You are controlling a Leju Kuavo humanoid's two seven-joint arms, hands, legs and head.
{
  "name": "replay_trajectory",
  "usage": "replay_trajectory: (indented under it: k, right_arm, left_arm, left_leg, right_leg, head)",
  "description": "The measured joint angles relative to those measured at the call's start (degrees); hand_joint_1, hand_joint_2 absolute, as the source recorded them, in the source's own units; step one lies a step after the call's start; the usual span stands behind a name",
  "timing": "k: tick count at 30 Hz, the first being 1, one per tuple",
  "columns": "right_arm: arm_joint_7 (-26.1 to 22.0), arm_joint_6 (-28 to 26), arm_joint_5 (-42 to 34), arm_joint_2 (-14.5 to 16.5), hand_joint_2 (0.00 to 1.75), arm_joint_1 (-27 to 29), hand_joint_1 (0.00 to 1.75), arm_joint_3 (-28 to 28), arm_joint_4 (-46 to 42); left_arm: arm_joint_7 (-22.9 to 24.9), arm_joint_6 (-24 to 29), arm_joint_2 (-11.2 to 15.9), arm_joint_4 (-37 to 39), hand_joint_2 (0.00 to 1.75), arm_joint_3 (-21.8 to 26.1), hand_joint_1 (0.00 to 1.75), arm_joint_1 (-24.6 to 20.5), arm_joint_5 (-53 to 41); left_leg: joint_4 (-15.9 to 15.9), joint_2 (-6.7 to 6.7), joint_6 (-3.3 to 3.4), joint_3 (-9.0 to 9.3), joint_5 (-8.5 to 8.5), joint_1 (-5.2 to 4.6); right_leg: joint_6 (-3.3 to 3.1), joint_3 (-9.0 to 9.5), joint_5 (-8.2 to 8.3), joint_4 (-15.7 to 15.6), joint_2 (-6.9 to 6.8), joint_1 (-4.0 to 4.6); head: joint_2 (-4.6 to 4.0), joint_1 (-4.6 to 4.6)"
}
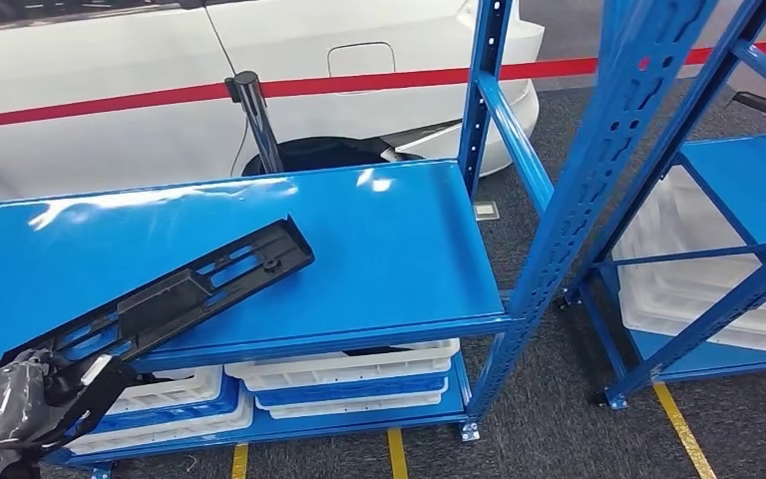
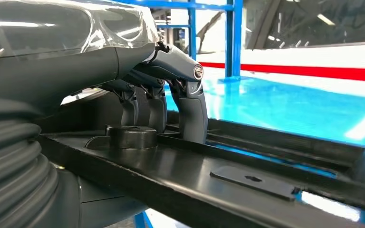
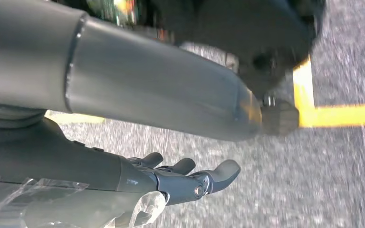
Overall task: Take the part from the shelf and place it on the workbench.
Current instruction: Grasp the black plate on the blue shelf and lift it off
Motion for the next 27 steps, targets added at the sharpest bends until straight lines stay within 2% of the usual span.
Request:
replay_trajectory:
  k: [3,5,6,8,9,10,11,14,15,16,18,19,20,21,23,24,25,26,27]
  right_arm:
    - [0.05,-0.02,0.05,0.06,0.0,-0.22,0.0,0.31,0.01]
    - [0.08,-0.07,0.02,0.1,0.0,-0.36,0.0,0.4,0.01]
    - [0.08,-0.11,-0.02,0.15,0.0,-0.41,0.0,0.42,0.01]
    - [0.08,-0.18,-0.13,0.27,0.0,-0.4,0.0,0.48,0.0]
    - [0.08,-0.19,-0.18,0.36,0.0,-0.36,0.0,0.53,0.0]
    - [0.08,-0.19,-0.25,0.45,0.0,-0.32,0.0,0.6,0.0]
    - [0.09,-0.19,-0.33,0.53,0.0,-0.3,0.0,0.68,0.0]
    - [0.09,-0.2,-0.46,0.78,0.0,-0.35,0.0,0.83,0.0]
    - [0.08,-0.21,-0.46,0.84,0.0,-0.41,0.0,0.84,0.0]
    - [0.07,-0.22,-0.46,0.88,0.0,-0.44,0.0,0.85,0.01]
    - [0.05,-0.23,-0.48,0.89,0.0,-0.43,0.0,0.88,0.02]
    - [0.04,-0.23,-0.49,0.88,0.0,-0.39,0.0,0.9,0.02]
    - [0.04,-0.23,-0.52,0.88,0.0,-0.37,0.0,0.92,0.02]
    - [0.02,-0.23,-0.56,0.87,0.0,-0.37,0.0,0.96,0.02]
    - [-0.07,-0.23,-0.65,0.88,0.0,-0.38,0.0,1.08,0.02]
    - [-0.12,-0.23,-0.68,0.88,0.0,-0.37,0.0,1.15,0.02]
    - [-0.18,-0.23,-0.71,0.89,0.0,-0.36,0.0,1.21,0.02]
    - [-0.24,-0.23,-0.74,0.88,0.0,-0.37,0.0,1.24,0.02]
    - [-0.29,-0.23,-0.77,0.88,0.0,-0.39,0.0,1.25,0.02]
  left_arm:
    - [-0.67,1.43,0.02,-1.15,1.75,1.27,1.75,0.07,-0.43]
    - [-1.44,2.84,-0.14,-2.07,1.75,2.21,1.75,0.07,-0.83]
    - [-1.74,3.54,-0.26,-2.56,1.75,2.76,1.75,0.06,-1.12]
    - [-2.12,4.47,-0.57,-3.37,1.75,3.67,1.75,0.07,-1.82]
    - [-2.32,4.74,-0.78,-3.68,1.75,4.02,1.75,0.16,-2.25]
    - [-2.5,4.97,-1.0,-3.96,1.75,4.32,1.75,0.29,-2.62]
    - [-2.68,5.24,-1.21,-4.24,1.75,4.64,1.75,0.43,-3.0]
    - [-3.28,6.36,-1.6,-5.15,1.75,5.72,1.75,0.67,-3.69]
    - [-3.51,6.79,-1.72,-5.46,1.75,6.1,1.75,0.75,-3.75]
    - [-3.72,7.23,-1.86,-5.74,1.75,6.47,1.75,0.84,-3.71]
    - [-4.25,8.12,-2.2,-6.31,1.75,7.21,1.75,0.99,-3.12]
    - [-4.73,8.63,-2.38,-6.62,1.75,7.55,1.75,1.0,-2.4]
    - [-5.45,9.21,-2.55,-7.01,1.75,7.9,1.75,1.0,-1.35]
    - [-6.32,9.88,-2.74,-7.43,1.75,8.19,1.75,1.02,0.01]
    - [-8.33,11.32,-3.24,-8.36,1.75,8.68,1.75,1.03,3.29]
    - [-9.31,12.03,-3.53,-8.87,1.75,8.86,1.75,1.02,4.97]
    - [-10.19,12.62,-3.8,-9.4,1.75,9.02,1.75,0.97,6.46]
    - [-10.91,13.1,-4.04,-9.95,1.75,9.13,1.75,0.93,7.7]
    - [-11.47,13.4,-4.24,-10.5,1.75,9.22,1.75,0.89,8.66]
  left_leg:
    - [0.3,-0.03,-0.87,-0.41,-0.04,0.32]
    - [2.45,0.0,-1.23,-1.43,-1.49,0.68]
    - [5.39,0.01,-1.4,-2.78,-3.22,0.75]
    - [13.67,0.01,-1.67,-6.55,-7.3,0.76]
    - [17.0,0.01,-1.72,-8.08,-8.51,0.75]
    - [18.24,0.02,-1.67,-8.62,-8.59,0.75]
    - [17.24,0.02,-1.55,-8.09,-7.62,0.75]
    - [5.53,-0.09,-0.9,-2.58,-2.12,0.62]
    - [2.69,-0.14,-0.69,-1.43,-1.1,0.48]
    - [1.42,-0.2,-0.51,-1.08,-0.78,0.3]
    - [1.17,-0.19,0.02,-1.42,-0.46,0.15]
    - [1.02,-0.13,0.4,-1.5,-0.15,0.2]
    - [0.84,-0.06,0.88,-1.63,0.22,0.27]
    - [0.68,0.02,1.34,-1.8,0.59,0.33]
    - [0.68,0.15,1.96,-2.42,1.19,0.09]
    - [0.69,0.19,2.12,-2.82,1.49,-0.1]
    - [0.7,0.21,2.24,-3.22,1.81,-0.31]
    - [0.71,0.21,2.31,-3.59,2.14,-0.54]
    - [0.71,0.19,2.34,-3.91,2.46,-0.74]
  right_leg:
    - [-1.63,-0.21,0.35,-0.56,0.31,0.5]
    - [-2.4,-0.46,0.76,-0.69,0.18,0.59]
    - [-2.7,-0.64,0.95,-0.73,0.09,0.61]
    - [-3.01,-1.07,1.18,-0.68,0.0,0.73]
    - [-3.07,-1.24,1.24,-0.66,-0.01,0.79]
    - [-3.09,-1.33,1.27,-0.65,0.01,0.83]
    - [-3.1,-1.34,1.28,-0.65,0.03,0.85]
    - [-2.89,-1.32,1.34,-0.62,0.2,0.96]
    - [-2.65,-1.49,1.45,-0.61,0.29,1.04]
    - [-2.34,-1.7,1.6,-0.62,0.37,1.1]
    - [-1.55,-2.01,1.95,-0.81,0.47,1.09]
    - [-1.22,-2.16,1.66,-0.65,0.44,1.05]
    - [-0.97,-2.59,0.58,0.37,0.37,1.04]
    - [-0.82,-3.43,-1.29,2.56,0.29,1.05]
    - [-0.76,-6.13,-6.16,10.08,0.15,1.07]
    - [-0.78,-7.26,-7.74,13.51,0.14,1.07]
    - [-0.86,-7.64,-8.28,15.37,0.13,1.08]
    - [-1.03,-6.8,-7.59,14.74,0.12,1.11]
    - [-1.32,-4.83,-6.08,11.83,0.12,1.2]
  head:
    - [0.0,-0.08]
    - [0.0,-0.11]
    - [0.0,-0.12]
    - [0.0,-0.15]
    - [0.0,-0.15]
    - [0.0,-0.15]
    - [0.0,-0.15]
    - [0.0,-0.15]
    - [0.0,-0.14]
    - [0.0,-0.13]
    - [0.0,-0.1]
    - [0.0,-0.09]
    - [0.0,-0.07]
    - [0.0,-0.03]
    - [0.0,0.04]
    - [0.0,0.06]
    - [0.0,0.07]
    - [0.0,0.07]
    - [0.0,0.07]
